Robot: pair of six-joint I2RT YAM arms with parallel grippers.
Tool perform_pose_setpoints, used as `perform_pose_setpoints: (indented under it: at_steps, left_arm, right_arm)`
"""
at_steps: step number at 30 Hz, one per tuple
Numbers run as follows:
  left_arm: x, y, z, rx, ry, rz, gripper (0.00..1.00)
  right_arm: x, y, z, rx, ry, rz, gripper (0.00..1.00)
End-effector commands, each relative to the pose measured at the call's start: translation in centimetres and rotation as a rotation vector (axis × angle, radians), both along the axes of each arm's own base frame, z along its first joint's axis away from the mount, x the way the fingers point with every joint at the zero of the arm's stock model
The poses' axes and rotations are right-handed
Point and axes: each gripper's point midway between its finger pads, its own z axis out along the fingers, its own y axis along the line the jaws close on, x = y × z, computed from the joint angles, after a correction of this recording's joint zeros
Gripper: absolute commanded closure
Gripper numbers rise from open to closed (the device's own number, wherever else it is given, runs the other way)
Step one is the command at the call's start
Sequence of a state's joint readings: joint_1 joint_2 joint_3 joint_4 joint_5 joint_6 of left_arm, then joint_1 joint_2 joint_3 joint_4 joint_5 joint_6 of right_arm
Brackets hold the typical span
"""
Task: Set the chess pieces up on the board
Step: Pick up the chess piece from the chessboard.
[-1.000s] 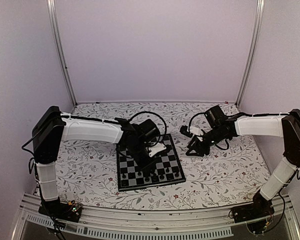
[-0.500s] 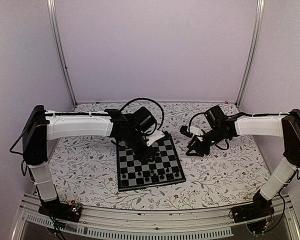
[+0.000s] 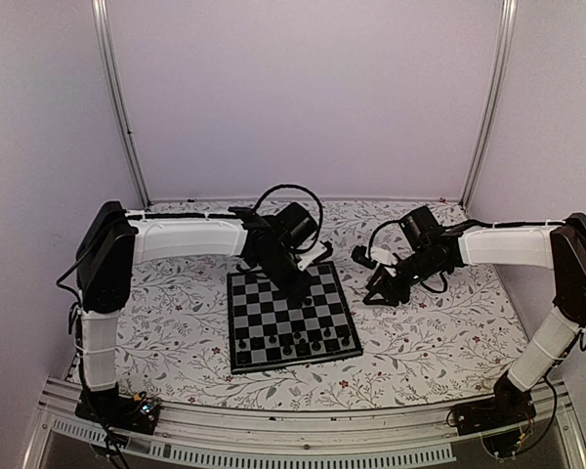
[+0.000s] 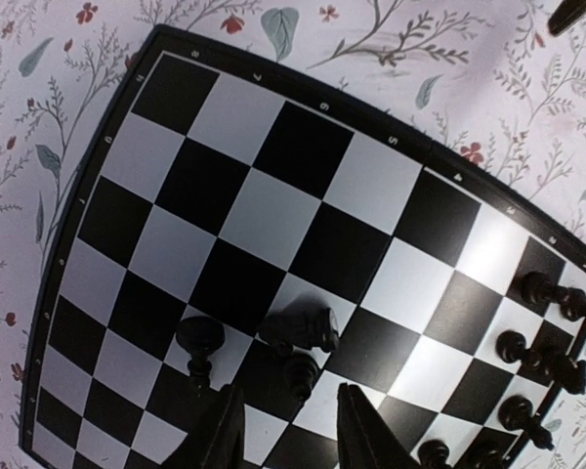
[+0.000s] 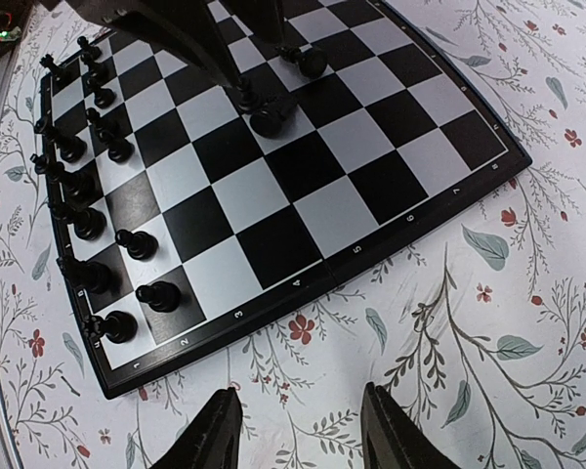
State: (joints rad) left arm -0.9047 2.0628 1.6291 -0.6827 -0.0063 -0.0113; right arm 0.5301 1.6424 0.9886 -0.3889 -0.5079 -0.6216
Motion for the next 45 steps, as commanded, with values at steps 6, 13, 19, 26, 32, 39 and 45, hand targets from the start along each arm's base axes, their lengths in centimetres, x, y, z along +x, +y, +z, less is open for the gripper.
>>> perform_pose_setpoints:
  at_steps: [6,13,19,26,32,39,45]
  left_arm:
    - [0.6,1.1,-2.1,0.082,0.019,0.034,0.68]
    - [0.5,0.9,-3.0,0.084,0.042,0.028,0.74]
    - [0.4,0.8,-3.4,0.086,0.058,0.015,0.8]
    - [-0.2,0.9,-2.6,0.078,0.089,0.012,1.0]
    - [-1.9,1.2,0.3,0.041,0.097,0.012,1.0]
    - [-5.6,-0.9,1.5,-0.015,0.144,-0.097,1.0]
    - [-7.5,-2.2,0.7,-0.015,0.19,-0.166,1.0]
  right_arm:
    - [0.2,0.3,-0.1,0.0,0.003,0.01,0.54]
    - [0.2,0.3,-0.3,-0.002,0.007,0.009,0.54]
    - [0.3,0.2,-0.5,-0.008,0.01,0.007,0.54]
    - [0.3,0.2,-0.5,-0.01,0.01,0.006,0.54]
    - [0.2,0.2,-0.6,-0.01,0.012,0.008,0.54]
    - [0.2,0.2,-0.8,-0.012,0.02,0.01,0.54]
    - [0.2,0.2,-0.7,-0.012,0.017,0.009,0.54]
